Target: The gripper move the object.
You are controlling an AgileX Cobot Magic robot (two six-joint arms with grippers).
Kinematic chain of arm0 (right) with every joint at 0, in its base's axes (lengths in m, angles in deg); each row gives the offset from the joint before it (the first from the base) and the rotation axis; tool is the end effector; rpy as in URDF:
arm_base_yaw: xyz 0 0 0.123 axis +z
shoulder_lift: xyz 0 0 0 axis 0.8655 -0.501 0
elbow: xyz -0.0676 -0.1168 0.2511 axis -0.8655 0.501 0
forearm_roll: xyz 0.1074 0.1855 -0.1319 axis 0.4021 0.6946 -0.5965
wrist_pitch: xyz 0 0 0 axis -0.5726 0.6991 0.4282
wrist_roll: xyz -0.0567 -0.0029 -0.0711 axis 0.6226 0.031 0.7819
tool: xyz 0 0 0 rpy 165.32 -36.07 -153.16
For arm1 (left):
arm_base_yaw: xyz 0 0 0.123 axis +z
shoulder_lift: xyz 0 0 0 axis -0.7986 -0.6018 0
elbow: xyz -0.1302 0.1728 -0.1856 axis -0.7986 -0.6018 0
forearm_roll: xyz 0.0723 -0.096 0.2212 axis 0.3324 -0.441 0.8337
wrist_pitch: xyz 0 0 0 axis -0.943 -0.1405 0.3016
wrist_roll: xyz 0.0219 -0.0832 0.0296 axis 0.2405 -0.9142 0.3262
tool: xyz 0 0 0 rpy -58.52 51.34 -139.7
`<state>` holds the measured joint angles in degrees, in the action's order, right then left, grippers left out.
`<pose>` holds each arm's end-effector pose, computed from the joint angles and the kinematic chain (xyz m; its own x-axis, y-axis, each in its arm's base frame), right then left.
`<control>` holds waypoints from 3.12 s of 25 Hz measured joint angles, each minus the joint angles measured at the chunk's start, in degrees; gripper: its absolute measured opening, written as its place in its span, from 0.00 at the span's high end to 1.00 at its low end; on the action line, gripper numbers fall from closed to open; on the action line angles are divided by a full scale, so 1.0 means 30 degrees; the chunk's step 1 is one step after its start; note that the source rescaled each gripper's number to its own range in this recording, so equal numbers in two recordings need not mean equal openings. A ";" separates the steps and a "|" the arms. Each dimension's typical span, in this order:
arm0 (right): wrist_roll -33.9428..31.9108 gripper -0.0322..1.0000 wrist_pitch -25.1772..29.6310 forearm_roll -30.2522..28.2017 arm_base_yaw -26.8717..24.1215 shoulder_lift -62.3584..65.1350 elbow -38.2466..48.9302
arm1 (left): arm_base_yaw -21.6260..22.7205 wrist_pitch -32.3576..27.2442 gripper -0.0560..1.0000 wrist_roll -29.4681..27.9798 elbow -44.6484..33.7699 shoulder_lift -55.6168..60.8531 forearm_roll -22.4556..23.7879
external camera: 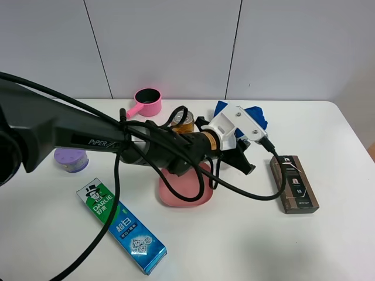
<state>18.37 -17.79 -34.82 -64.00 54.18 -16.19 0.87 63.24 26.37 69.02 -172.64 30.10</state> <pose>-0.0058 -0.0032 0.2764 -0.4464 0.1117 -0.8879 0.1418 0.9885 0.0531 0.2838 -0.3620 0.1275 -0.1491 0.4154 -0.8973 0.8063 0.5764 0.1329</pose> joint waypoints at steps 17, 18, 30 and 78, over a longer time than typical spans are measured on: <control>0.0000 0.00 0.0000 0.0000 0.0000 0.0000 0.0000 | 0.0000 0.0989 0.94 0.0181 0.0117 -0.1067 0.0090; 0.0000 0.00 0.0000 0.0000 0.0000 0.0000 0.0000 | 0.0000 0.1116 0.94 0.0202 0.0117 -0.1128 0.0090; 0.0000 0.00 0.0000 0.0000 0.0000 0.0000 0.0000 | 0.0000 0.1605 0.11 0.0282 0.0126 -0.1006 0.0096; 0.0000 0.00 0.0000 0.0000 0.0000 0.0000 0.0000 | 0.5602 -3.0394 0.10 0.3306 -0.3948 2.9203 0.6790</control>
<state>18.37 -17.79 -34.82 -64.00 54.18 -16.19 17.68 -27.94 36.29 57.18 -85.03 50.47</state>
